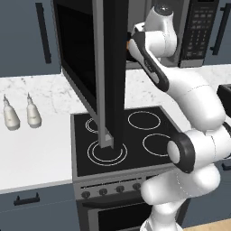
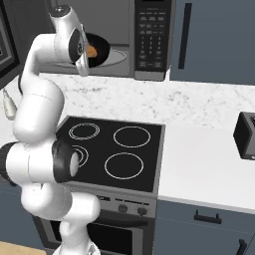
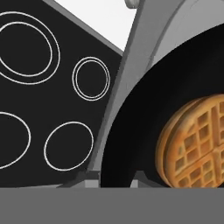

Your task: Open the microwave, place the bowl with waffle inside the microwave, then close the microwave door and turn it on.

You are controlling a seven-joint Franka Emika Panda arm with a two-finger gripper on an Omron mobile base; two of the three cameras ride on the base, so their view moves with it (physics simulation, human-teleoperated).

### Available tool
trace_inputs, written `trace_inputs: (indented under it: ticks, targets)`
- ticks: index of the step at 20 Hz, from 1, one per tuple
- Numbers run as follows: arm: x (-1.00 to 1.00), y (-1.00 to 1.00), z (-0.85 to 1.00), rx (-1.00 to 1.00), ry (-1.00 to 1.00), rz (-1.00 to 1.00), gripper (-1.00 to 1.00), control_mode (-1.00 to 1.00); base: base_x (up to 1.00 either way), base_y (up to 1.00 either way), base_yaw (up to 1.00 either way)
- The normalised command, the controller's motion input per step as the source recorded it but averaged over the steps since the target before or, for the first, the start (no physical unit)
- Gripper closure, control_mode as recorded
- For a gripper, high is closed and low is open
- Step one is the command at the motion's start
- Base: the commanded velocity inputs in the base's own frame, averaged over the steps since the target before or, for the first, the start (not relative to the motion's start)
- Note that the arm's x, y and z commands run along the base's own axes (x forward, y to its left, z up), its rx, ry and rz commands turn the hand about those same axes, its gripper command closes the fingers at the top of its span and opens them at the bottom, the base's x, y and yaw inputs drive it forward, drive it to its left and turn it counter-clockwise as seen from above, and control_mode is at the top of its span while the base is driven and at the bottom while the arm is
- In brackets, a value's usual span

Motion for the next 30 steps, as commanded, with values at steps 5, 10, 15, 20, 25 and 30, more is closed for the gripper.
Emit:
trace_inputs:
  ticks: [5, 10, 15, 20, 25, 30]
  targets:
    - [0.98, 0.53, 0.0, -0.03, 0.02, 0.0, 1.0, -1.0, 0.0, 0.0, 0.0]
    - [0.81, 0.36, -0.16, -0.02, 0.0, 0.0, 1.0, -1.0, 0.0, 0.0, 0.0]
    - [0.66, 0.09, -0.4, 0.0, 0.0, 0.0, 1.0, -1.0, 0.0, 0.0, 0.0]
    - [0.03, 0.2, -0.48, 0.0, -0.02, 0.0, -1.0, -1.0, 0.0, 0.0, 0.0]
    - [-0.34, 0.0, -0.45, 0.03, -0.19, 0.0, -1.0, -1.0, 0.0, 0.0, 0.0]
    - [-0.94, 0.0, -0.08, 0.01, -0.35, -0.01, -1.0, -1.0, 0.0, 0.0, 0.0]
